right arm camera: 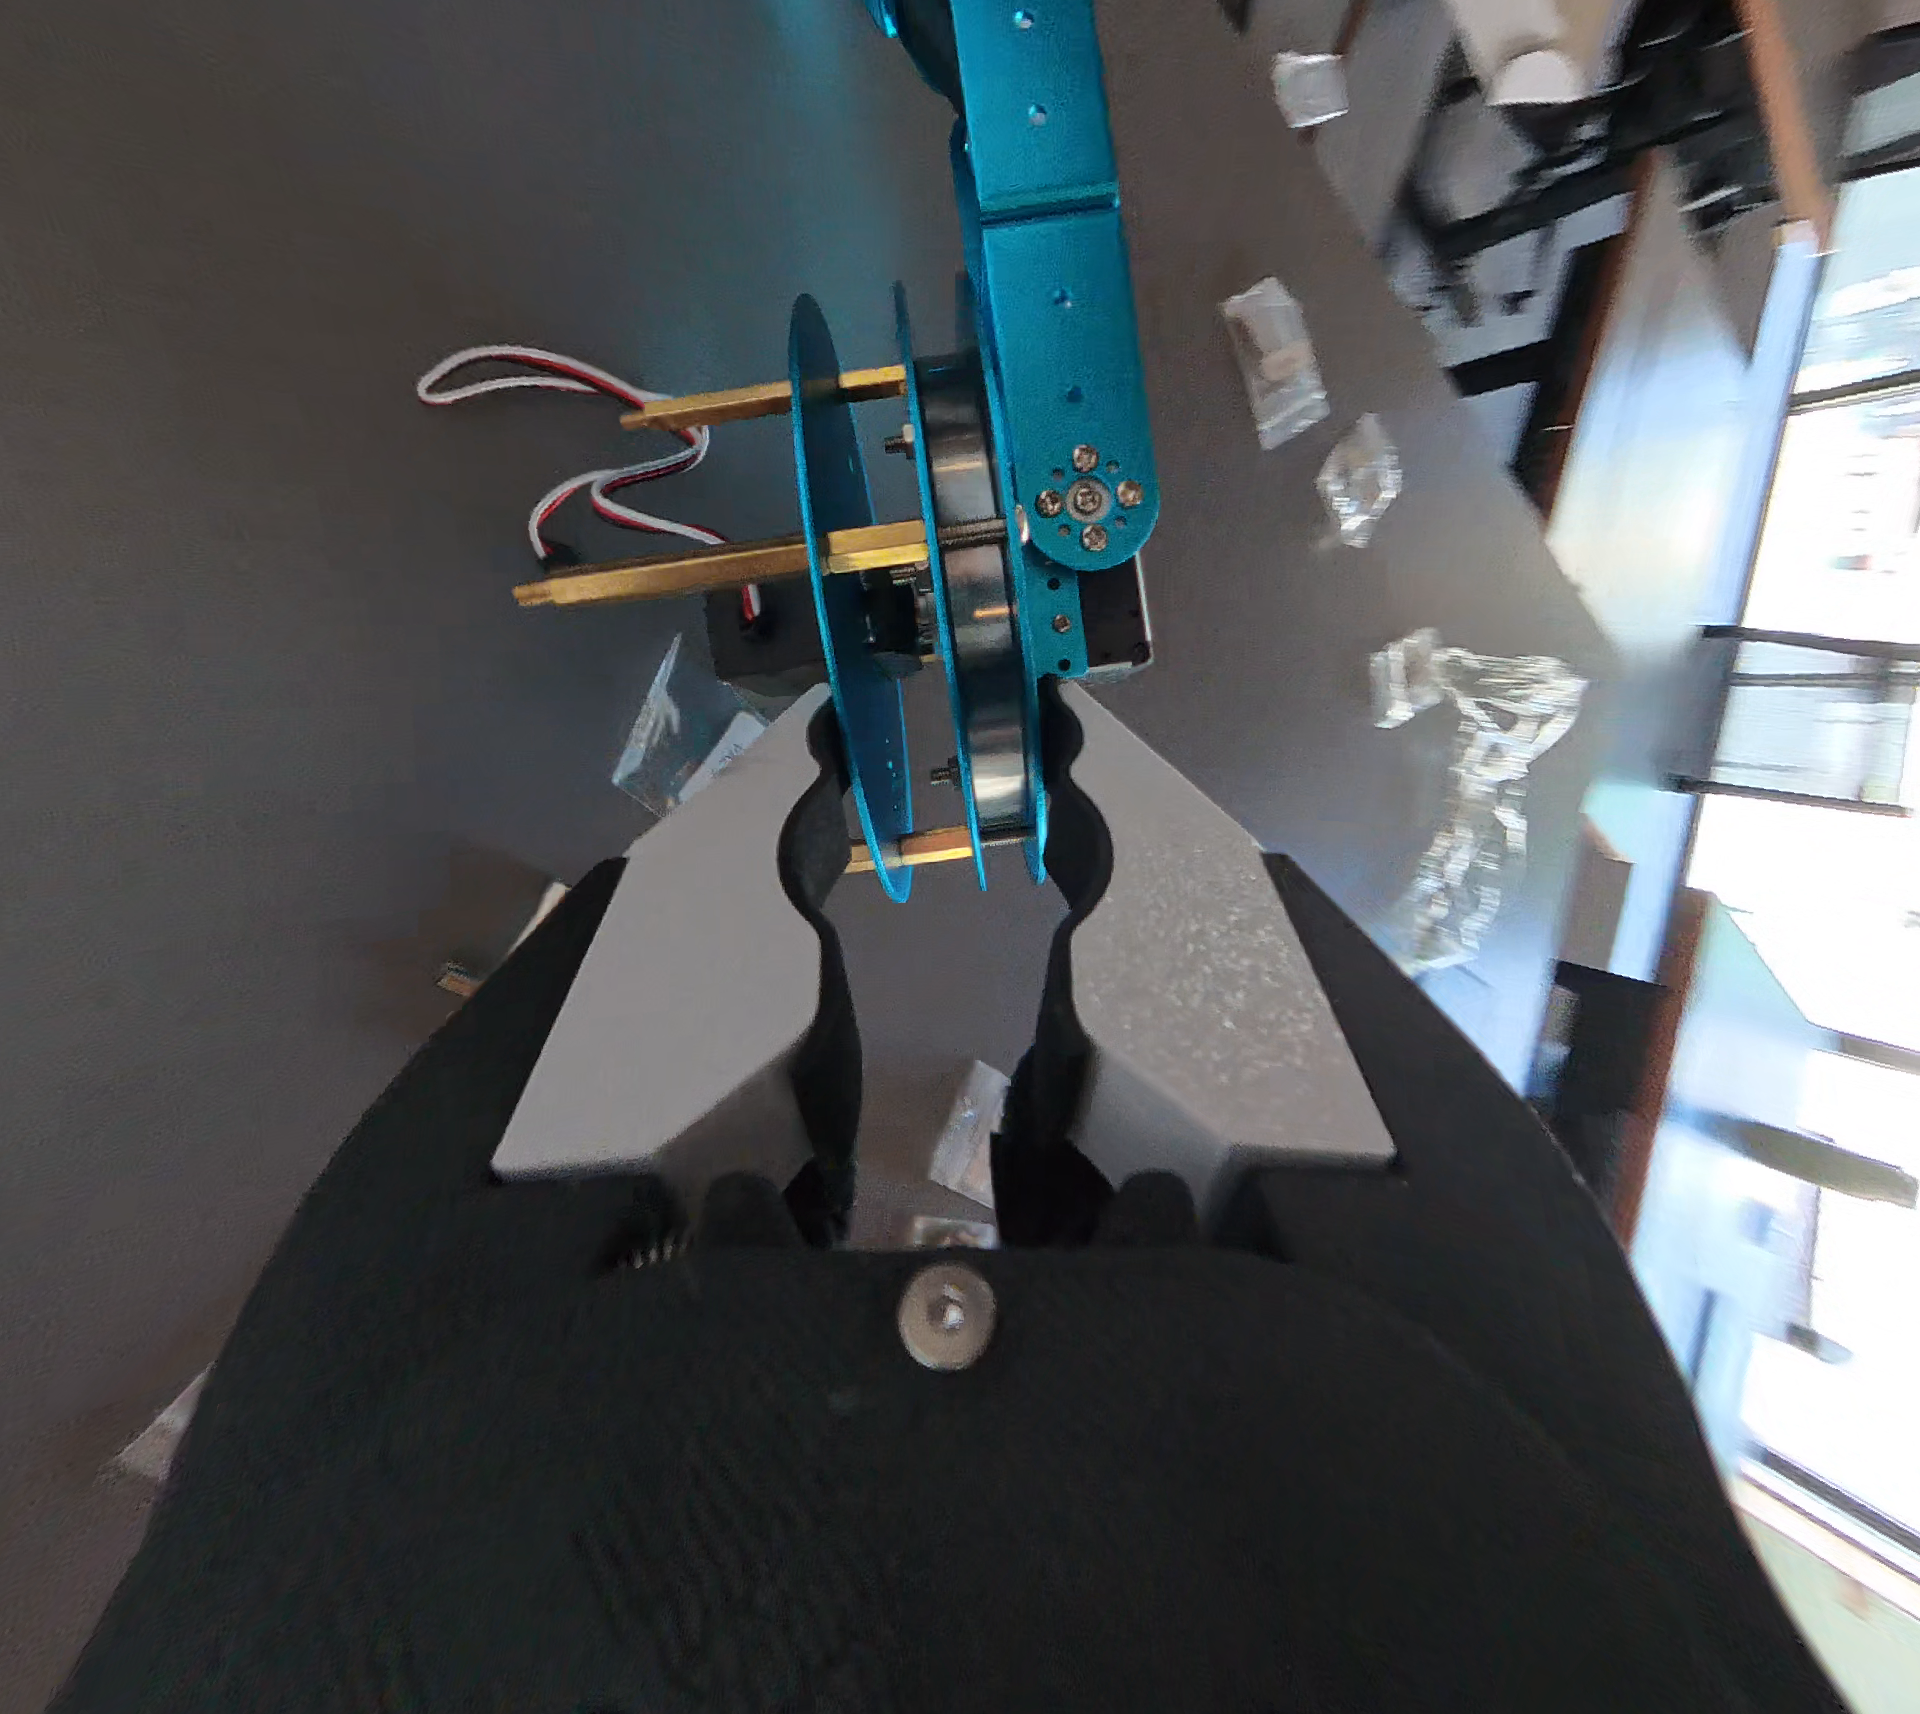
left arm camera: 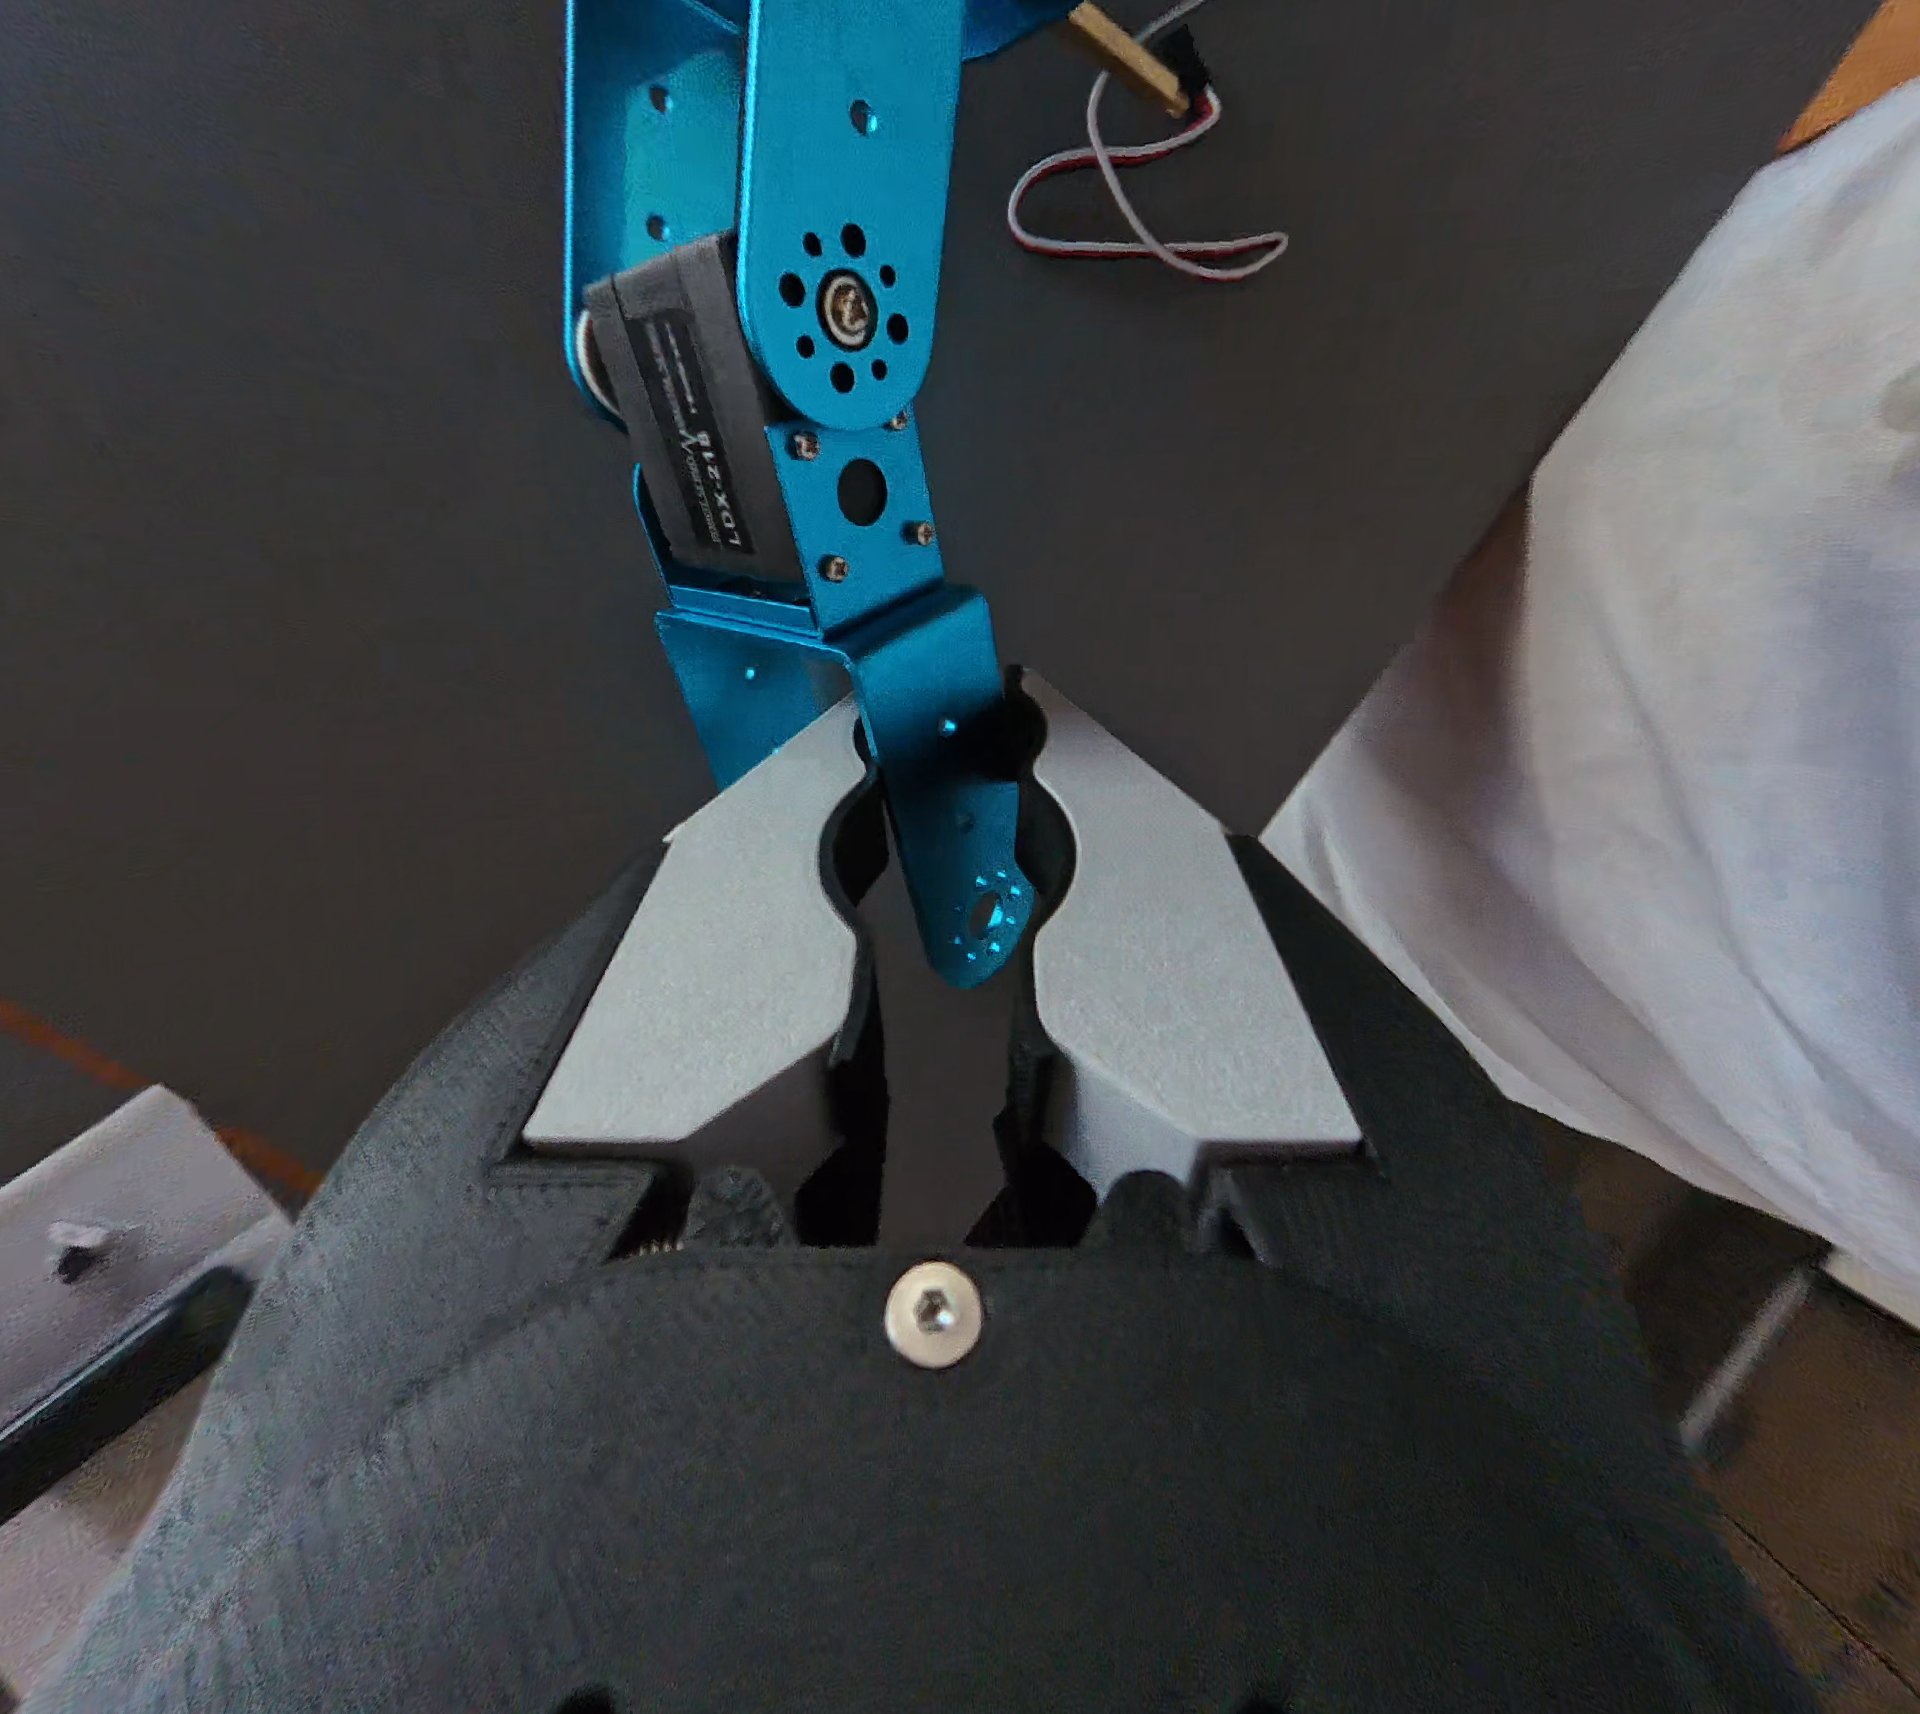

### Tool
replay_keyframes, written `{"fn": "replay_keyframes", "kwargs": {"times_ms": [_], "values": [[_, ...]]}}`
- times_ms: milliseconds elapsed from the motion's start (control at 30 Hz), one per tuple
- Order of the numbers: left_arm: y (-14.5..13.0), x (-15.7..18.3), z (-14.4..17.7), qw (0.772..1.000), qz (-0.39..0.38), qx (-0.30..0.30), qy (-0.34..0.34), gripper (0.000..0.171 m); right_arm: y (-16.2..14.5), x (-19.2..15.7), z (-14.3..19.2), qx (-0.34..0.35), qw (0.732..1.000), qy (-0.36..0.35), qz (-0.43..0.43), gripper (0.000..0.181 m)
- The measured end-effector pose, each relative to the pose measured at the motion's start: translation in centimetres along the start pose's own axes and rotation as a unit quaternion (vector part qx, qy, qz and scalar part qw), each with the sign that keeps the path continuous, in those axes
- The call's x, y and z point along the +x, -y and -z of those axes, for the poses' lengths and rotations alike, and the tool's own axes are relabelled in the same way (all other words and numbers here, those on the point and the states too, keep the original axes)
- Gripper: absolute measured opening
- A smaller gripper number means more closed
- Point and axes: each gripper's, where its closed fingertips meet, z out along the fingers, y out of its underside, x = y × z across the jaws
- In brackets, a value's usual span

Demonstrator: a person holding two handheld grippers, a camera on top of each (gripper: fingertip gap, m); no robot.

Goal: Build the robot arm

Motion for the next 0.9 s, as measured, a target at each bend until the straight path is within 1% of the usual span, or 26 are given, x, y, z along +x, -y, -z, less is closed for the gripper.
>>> {"fn": "replay_keyframes", "kwargs": {"times_ms": [67, 167, 267, 367, 467, 567, 767, 900], "values": [[-0.3, 0.3, 0.6, 0.997, 0.015, -0.021, -0.067, 0.018, 0.0, -0.1, -0.3, 0.008, 0.998, 0.056, -0.032, 0.034], [-0.5, 0.1, 1.2, 0.989, 0.022, -0.045, -0.138, 0.018, -0.1, -0.1, -1.0, 0.019, 0.99, 0.115, -0.079, 0.033], [-0.3, -0.2, 1.7, 0.977, 0.032, -0.054, -0.204, 0.017, -0.4, -0.1, -1.5, 0.027, 0.98, 0.159, -0.118, 0.033], [-0.3, -0.9, 2.1, 0.967, 0.024, -0.066, -0.246, 0.017, -0.6, 0.2, -1.7, 0.031, 0.974, 0.18, -0.134, 0.033], [-0.4, -1.8, 2.1, 0.964, 0.0, -0.083, -0.253, 0.018, -0.7, 0.4, -1.9, 0.035, 0.969, 0.196, -0.149, 0.033], [-0.3, -3.0, 2.0, 0.966, -0.021, -0.078, -0.245, 0.018, -0.7, 0.7, -2.2, 0.04, 0.963, 0.207, -0.168, 0.034], [-0.3, -3.8, 1.6, 0.969, -0.015, -0.03, -0.245, 0.02, -0.4, 1.0, -2.5, 0.053, 0.957, 0.212, -0.192, 0.035], [0.1, -4.7, 2.0, 0.975, 0.005, 0.031, -0.222, 0.026, 0.2, 1.2, -2.7, 0.064, 0.953, 0.213, -0.204, 0.036]]}}
